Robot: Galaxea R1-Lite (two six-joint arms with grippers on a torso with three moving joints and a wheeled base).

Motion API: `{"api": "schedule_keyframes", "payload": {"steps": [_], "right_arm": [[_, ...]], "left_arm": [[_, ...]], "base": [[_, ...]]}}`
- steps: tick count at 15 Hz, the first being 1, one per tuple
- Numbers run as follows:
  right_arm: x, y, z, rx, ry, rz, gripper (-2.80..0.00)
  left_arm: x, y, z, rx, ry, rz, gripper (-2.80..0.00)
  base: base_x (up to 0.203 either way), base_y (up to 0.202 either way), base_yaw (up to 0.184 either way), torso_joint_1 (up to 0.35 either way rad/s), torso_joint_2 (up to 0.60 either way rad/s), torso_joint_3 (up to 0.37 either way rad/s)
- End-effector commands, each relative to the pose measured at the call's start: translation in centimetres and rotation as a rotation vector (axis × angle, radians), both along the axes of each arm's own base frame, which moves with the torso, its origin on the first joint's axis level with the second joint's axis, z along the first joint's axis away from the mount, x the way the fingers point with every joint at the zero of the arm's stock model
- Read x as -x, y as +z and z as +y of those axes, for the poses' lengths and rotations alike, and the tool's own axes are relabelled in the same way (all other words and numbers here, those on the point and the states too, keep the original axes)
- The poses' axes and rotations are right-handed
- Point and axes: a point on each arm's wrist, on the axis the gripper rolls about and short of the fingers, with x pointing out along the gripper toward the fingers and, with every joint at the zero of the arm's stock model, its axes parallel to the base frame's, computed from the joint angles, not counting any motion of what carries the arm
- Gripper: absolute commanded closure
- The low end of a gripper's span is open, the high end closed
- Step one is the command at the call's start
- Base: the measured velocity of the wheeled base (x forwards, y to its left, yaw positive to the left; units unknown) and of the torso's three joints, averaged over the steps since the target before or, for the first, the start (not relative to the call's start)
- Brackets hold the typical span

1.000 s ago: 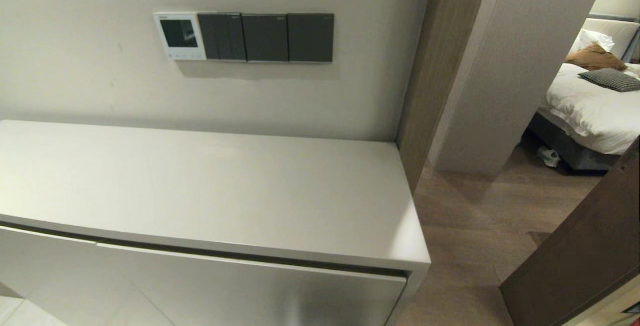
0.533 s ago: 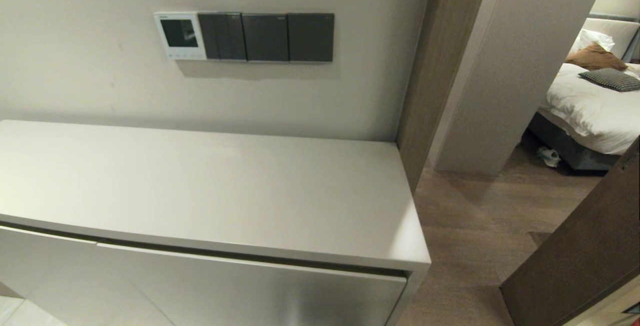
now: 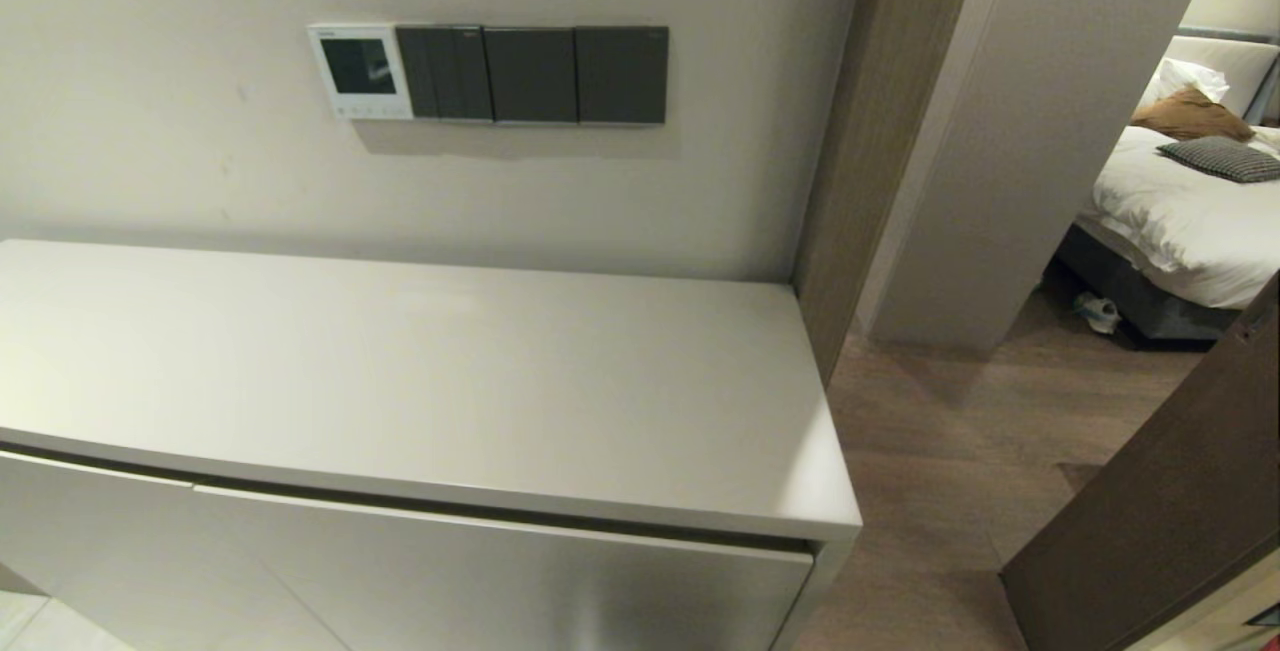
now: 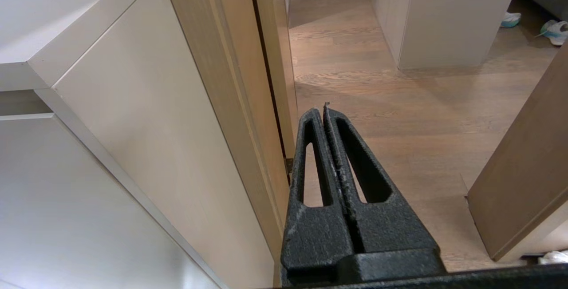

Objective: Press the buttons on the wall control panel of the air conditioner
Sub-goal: Turn on the central air conditioner

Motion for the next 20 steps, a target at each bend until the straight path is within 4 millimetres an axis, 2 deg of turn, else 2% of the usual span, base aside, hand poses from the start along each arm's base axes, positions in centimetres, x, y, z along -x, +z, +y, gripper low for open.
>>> {"api": "schedule_keyframes", "payload": {"steps": [1,5,7,9,14,17,20], "right_arm": [[0.0,0.0,0.0,-0.001,0.002,0.003,0.00],[0.0,0.0,0.0,0.000,0.001,0.003,0.00],[0.0,0.0,0.0,-0.001,0.001,0.003,0.00],[0.0,0.0,0.0,0.000,0.001,0.003,0.00],[0.0,0.0,0.0,-0.002,0.001,0.003,0.00],[0.0,0.0,0.0,0.000,0.001,0.003,0.00],[0.0,0.0,0.0,-0.002,0.001,0.003,0.00]], "left_arm": [[-4.8,3.1,0.0,0.018,-0.017,0.101,0.00],[-12.6,7.2,-0.1,0.052,-0.049,0.150,0.00],[-16.7,8.7,-0.4,0.062,-0.072,0.149,0.00],[-20.0,9.8,-1.4,0.070,-0.120,0.142,0.00],[-27.7,9.7,-3.5,0.081,-0.178,0.159,0.00],[-31.2,10.1,-4.6,0.083,-0.204,0.127,0.00],[-33.8,9.8,-6.4,0.081,-0.245,0.127,0.00]], "base": [[0.000,0.000,0.000,0.000,0.00,0.000],[0.000,0.000,0.000,0.000,0.00,0.000],[0.000,0.000,0.000,0.000,0.00,0.000],[0.000,0.000,0.000,0.000,0.00,0.000],[0.000,0.000,0.000,0.000,0.00,0.000],[0.000,0.000,0.000,0.000,0.00,0.000],[0.000,0.000,0.000,0.000,0.00,0.000]]}}
